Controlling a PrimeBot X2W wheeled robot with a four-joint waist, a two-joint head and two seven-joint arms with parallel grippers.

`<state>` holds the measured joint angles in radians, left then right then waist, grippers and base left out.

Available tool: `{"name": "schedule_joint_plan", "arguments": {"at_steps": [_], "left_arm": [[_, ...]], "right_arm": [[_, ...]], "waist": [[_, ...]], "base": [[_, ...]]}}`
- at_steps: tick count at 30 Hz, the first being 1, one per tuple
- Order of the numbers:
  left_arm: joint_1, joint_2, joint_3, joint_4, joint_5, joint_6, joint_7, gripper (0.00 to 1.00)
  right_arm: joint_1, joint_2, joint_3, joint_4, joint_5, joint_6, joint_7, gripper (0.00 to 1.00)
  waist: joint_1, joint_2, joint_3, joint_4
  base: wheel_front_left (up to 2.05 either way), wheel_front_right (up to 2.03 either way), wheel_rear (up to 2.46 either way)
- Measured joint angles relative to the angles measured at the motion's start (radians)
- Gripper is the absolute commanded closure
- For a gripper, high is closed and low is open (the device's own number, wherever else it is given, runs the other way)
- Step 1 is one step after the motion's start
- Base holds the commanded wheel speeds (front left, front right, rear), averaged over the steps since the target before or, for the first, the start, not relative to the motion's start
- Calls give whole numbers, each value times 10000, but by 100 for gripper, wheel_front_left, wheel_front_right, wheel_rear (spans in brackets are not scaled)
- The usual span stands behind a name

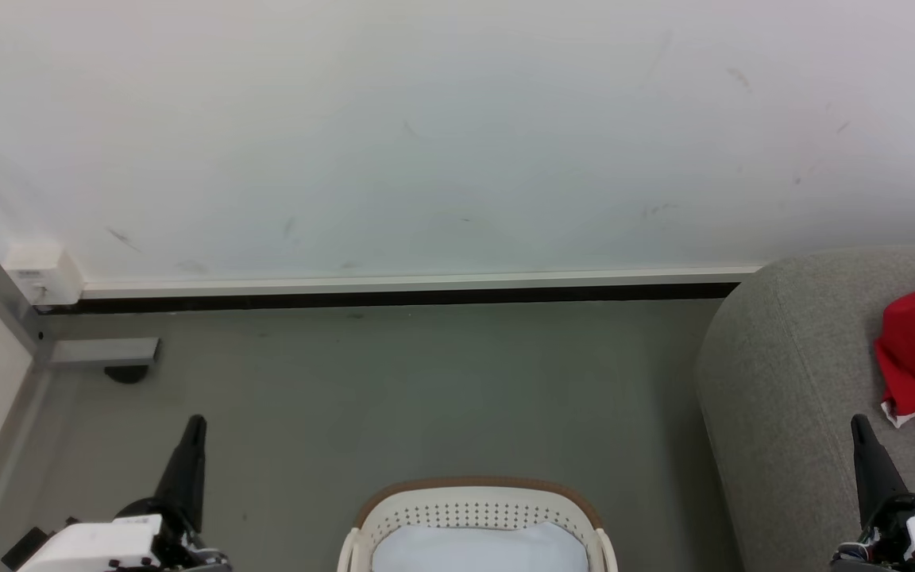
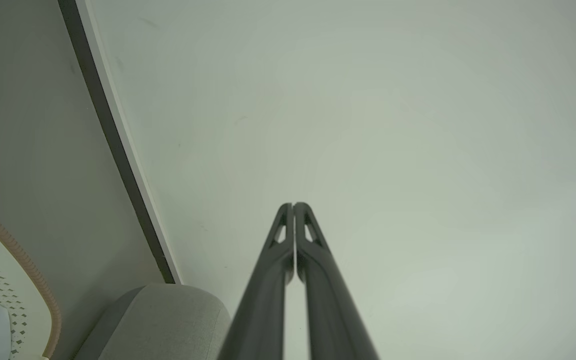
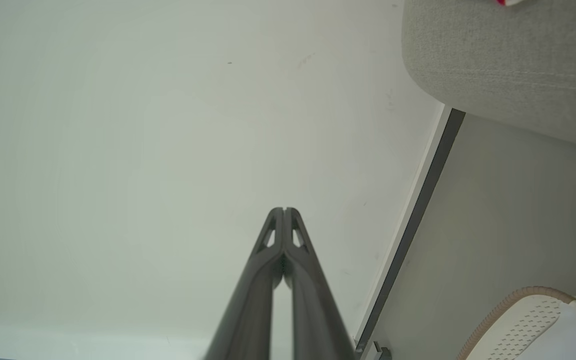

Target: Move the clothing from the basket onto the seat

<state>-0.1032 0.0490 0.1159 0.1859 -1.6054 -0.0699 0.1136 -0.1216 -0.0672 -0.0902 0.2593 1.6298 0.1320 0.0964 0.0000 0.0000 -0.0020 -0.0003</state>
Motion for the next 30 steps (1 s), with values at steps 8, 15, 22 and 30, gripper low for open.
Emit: {"name": "schedule_joint_plan", "arguments": {"at_steps": [8, 15, 22, 30], "left_arm": [[0, 0, 0, 0, 0, 0, 0, 100], [0, 0, 0, 0, 0, 0, 0, 100], [0, 0, 0, 0, 0, 0, 0, 100], [0, 0, 0, 0, 0, 0, 0, 100]], "right_arm": [[0, -12, 27, -2, 27, 0, -10, 100], [0, -29, 54, -2, 36, 0, -21, 100], [0, -44, 79, -4, 71, 0, -46, 100], [0, -65, 109, -6, 75, 0, -69, 100]], "waist": [[0, 0, 0, 0], [0, 0, 0, 0], [0, 0, 0, 0], [0, 0, 0, 0]], "base": [[0, 0, 0], [0, 0, 0], [0, 0, 0], [0, 0, 0]]}}
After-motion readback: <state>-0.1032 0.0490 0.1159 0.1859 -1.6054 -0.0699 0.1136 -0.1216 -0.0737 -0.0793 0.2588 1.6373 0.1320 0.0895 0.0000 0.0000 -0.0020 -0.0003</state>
